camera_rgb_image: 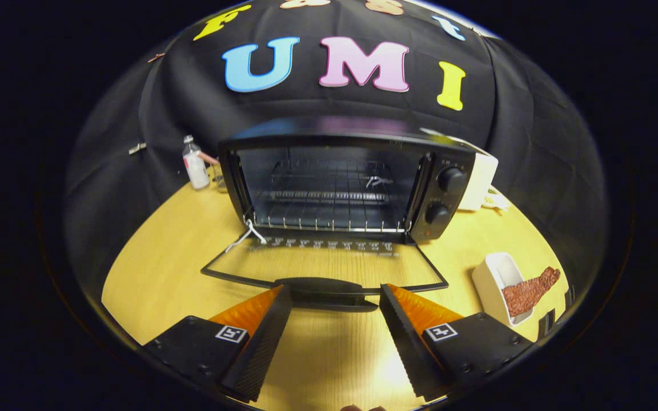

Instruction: Open the toaster oven, put the food inside, and close the toaster oven door.

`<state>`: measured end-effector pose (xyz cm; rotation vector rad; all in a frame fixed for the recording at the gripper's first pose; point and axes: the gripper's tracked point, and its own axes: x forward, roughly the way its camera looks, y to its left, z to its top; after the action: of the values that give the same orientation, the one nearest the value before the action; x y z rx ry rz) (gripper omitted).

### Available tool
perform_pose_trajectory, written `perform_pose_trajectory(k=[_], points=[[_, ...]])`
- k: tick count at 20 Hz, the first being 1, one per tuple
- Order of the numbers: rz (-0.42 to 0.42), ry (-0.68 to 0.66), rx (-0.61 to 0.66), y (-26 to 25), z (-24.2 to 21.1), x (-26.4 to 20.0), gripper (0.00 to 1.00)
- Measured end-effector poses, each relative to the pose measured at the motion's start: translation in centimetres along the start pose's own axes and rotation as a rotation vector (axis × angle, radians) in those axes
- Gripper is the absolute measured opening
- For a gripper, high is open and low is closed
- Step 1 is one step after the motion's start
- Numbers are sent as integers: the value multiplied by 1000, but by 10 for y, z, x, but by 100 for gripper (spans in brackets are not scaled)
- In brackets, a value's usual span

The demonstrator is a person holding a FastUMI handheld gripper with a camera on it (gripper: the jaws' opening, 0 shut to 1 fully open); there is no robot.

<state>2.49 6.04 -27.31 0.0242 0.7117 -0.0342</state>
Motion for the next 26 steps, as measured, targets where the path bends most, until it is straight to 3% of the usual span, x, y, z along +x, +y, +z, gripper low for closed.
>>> perform_pose_trajectory(k=[5,11,18,23,26], points=[[27,-13,11,-9,5,-11,97],[62,-128,-59,-47,58,-59,96],[8,-170,24,-156,100,-98,96],[-34,-58,118,-254,74,-91,96],[-5,10,159,-291,61,-82,99]])
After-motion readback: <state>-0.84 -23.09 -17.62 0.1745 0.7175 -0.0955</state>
